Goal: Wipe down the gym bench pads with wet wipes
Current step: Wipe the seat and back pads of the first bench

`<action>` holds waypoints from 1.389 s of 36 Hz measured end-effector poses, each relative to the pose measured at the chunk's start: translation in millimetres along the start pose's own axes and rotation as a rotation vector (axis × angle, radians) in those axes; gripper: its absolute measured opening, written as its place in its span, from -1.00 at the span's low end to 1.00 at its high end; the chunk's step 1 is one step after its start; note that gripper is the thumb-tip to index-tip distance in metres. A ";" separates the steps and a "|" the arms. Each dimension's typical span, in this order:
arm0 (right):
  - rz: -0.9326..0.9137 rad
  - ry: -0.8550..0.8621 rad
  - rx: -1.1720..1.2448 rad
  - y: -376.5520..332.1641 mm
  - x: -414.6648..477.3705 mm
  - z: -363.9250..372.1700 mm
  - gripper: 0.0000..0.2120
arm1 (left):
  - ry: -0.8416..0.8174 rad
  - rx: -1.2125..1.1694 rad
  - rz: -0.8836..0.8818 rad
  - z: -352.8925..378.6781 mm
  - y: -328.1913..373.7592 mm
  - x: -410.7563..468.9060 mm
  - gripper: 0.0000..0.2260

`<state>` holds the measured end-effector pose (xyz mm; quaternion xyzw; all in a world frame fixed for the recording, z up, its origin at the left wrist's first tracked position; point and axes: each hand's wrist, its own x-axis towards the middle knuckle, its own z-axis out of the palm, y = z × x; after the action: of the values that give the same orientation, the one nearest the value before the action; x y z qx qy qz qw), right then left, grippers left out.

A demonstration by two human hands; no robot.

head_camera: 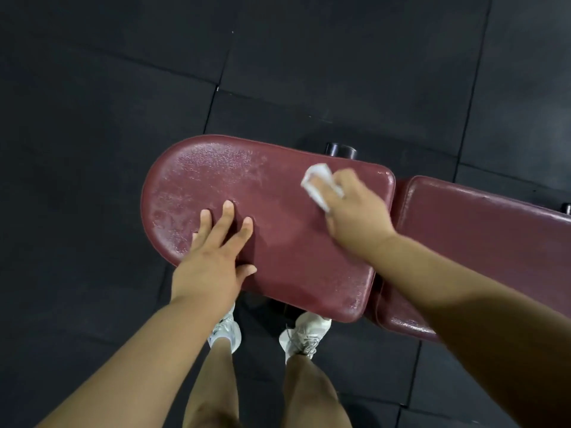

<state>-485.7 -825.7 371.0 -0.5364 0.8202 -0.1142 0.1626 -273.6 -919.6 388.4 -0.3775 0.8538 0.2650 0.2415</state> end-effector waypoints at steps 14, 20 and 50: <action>-0.029 -0.097 0.108 -96.5 -16.1 42.7 -0.40 | -0.112 0.015 0.160 -39.8 -29.1 5.7 -0.48; 0.109 -0.026 -0.066 -49.2 7.0 12.5 -0.54 | 0.056 0.042 0.003 -54.5 -73.2 22.4 -0.32; 0.720 0.125 0.309 -164.1 -87.9 84.2 -0.52 | 0.068 -0.047 0.091 -44.6 -90.7 22.1 -0.30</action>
<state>-282.0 -811.6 365.5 -0.1757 0.9373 -0.2045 0.2207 -226.2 -1011.5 383.5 -0.3528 0.8712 0.2827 0.1914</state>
